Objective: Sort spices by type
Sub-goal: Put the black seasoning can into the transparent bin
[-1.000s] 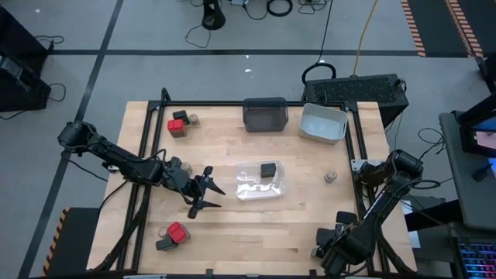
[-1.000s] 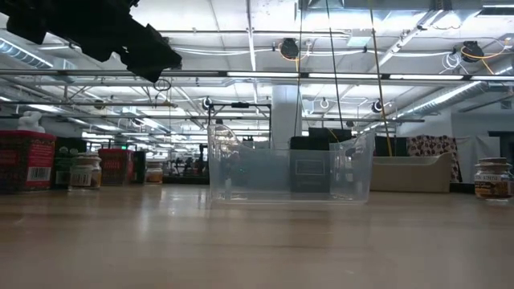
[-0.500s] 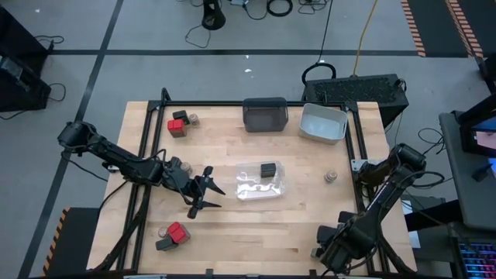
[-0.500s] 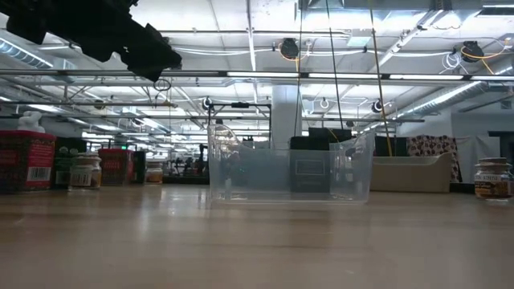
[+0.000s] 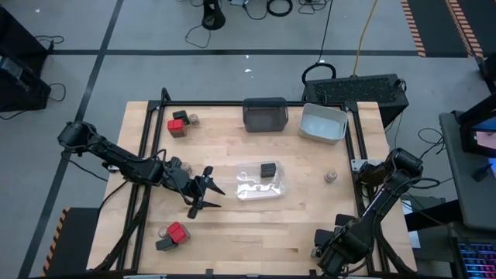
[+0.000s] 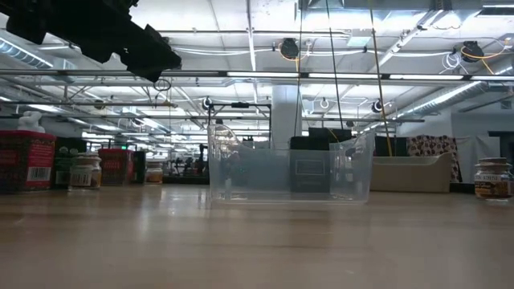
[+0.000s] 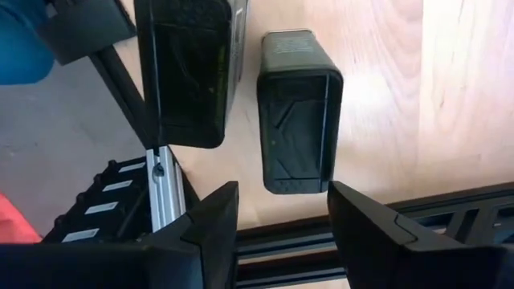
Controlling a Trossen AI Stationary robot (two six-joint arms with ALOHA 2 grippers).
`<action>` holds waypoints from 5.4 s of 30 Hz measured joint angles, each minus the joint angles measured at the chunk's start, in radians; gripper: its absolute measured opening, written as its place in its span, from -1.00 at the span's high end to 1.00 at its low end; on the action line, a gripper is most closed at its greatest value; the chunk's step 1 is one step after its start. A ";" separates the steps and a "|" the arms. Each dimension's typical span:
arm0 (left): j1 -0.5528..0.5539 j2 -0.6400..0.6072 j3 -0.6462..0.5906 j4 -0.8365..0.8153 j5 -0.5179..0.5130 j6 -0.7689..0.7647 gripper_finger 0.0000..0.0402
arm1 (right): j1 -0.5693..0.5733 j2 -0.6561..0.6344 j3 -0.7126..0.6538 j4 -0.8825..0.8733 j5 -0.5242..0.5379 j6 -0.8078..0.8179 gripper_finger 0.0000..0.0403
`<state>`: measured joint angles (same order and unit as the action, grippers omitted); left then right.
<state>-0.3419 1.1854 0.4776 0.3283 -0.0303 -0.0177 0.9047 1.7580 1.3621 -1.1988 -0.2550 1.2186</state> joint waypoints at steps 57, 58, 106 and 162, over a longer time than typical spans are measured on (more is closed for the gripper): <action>0.000 0.000 0.000 -0.002 0.000 0.008 -0.08 | 0.008 0.015 -0.002 -0.011 0.070 -0.038 -0.29; 0.000 0.000 0.000 -0.001 0.000 0.008 -0.08 | 0.008 0.021 -0.002 -0.009 0.074 -0.039 -0.28; 0.016 0.000 0.000 0.008 0.001 0.035 -0.08 | -0.386 -0.037 0.248 -0.276 0.359 -0.588 0.51; -0.002 0.000 0.000 0.004 0.009 -0.002 -0.08 | -0.826 0.172 0.312 -0.060 0.358 -1.177 0.50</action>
<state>-0.3435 1.1851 0.4777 0.3321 -0.0213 -0.0193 0.0787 1.9301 1.6737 -1.2591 0.1028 0.0419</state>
